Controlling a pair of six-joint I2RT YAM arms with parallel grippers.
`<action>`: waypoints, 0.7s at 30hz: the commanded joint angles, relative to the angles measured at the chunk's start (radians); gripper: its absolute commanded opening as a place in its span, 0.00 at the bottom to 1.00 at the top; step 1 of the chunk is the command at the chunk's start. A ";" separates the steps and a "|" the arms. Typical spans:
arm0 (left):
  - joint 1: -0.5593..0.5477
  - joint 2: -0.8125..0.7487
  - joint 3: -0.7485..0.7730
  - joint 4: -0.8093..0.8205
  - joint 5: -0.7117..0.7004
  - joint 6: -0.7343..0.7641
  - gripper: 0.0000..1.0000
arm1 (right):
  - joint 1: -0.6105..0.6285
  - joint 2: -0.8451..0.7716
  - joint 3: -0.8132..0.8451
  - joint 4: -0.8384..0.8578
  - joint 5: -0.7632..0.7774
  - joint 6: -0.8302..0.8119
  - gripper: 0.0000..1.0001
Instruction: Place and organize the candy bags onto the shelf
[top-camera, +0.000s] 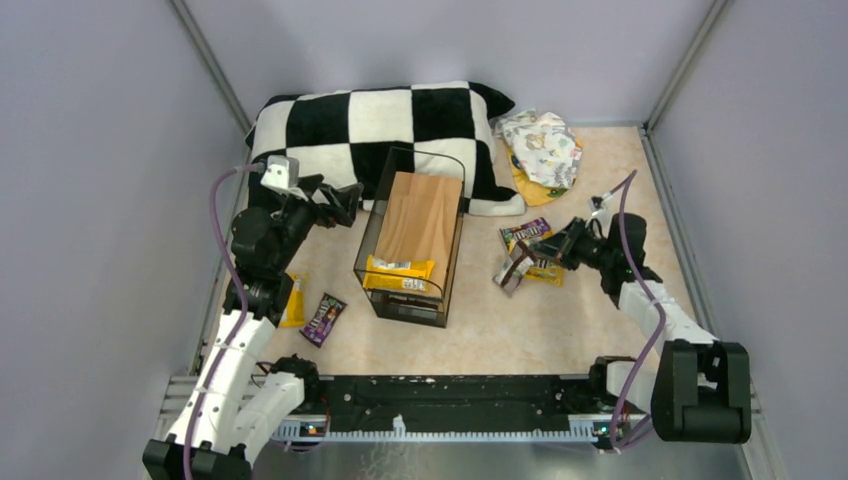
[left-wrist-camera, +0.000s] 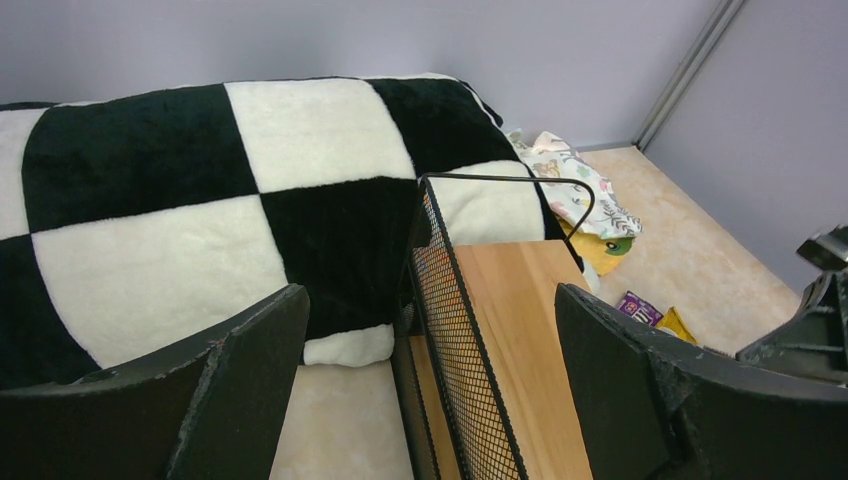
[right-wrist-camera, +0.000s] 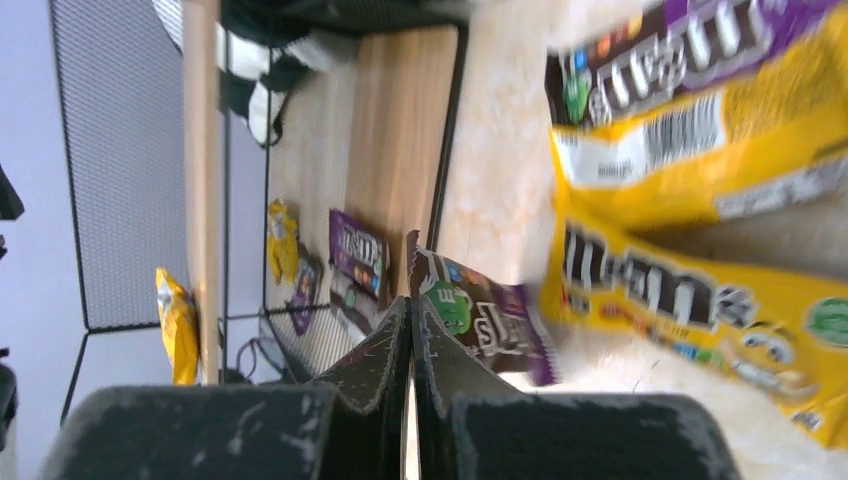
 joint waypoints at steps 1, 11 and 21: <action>-0.003 -0.001 0.032 0.041 0.006 0.001 0.99 | -0.044 -0.014 0.105 -0.147 0.099 -0.096 0.00; -0.003 0.002 0.031 0.042 0.000 0.002 0.99 | -0.100 0.135 0.072 -0.076 0.038 -0.132 0.00; -0.003 0.000 0.030 0.042 0.002 0.001 0.99 | -0.099 0.246 0.004 -0.006 -0.097 -0.142 0.14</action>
